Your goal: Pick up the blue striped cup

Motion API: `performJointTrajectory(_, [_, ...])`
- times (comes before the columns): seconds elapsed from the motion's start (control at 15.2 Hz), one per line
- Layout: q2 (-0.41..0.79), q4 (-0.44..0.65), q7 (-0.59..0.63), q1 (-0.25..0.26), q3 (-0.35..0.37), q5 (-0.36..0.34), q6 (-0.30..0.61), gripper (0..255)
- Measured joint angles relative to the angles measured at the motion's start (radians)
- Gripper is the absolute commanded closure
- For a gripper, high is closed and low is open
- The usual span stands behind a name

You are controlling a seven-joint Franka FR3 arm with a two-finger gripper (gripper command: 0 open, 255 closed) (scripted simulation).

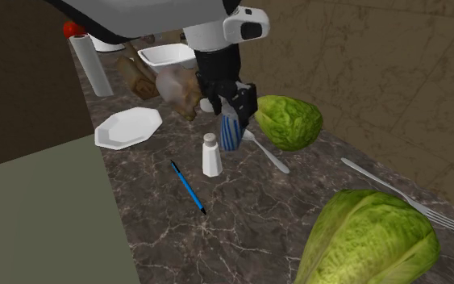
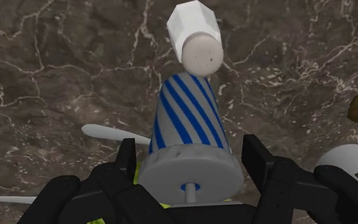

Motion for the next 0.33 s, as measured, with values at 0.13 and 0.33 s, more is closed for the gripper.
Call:
performJointTrajectory(0.13, [-0.01, 0.014, -0.01, -0.001, 0.0, 0.009, -0.022, 255])
performJointTrajectory(0.33, [-0.019, 0.039, -0.018, -0.001, 0.0, 0.018, -0.053, 255])
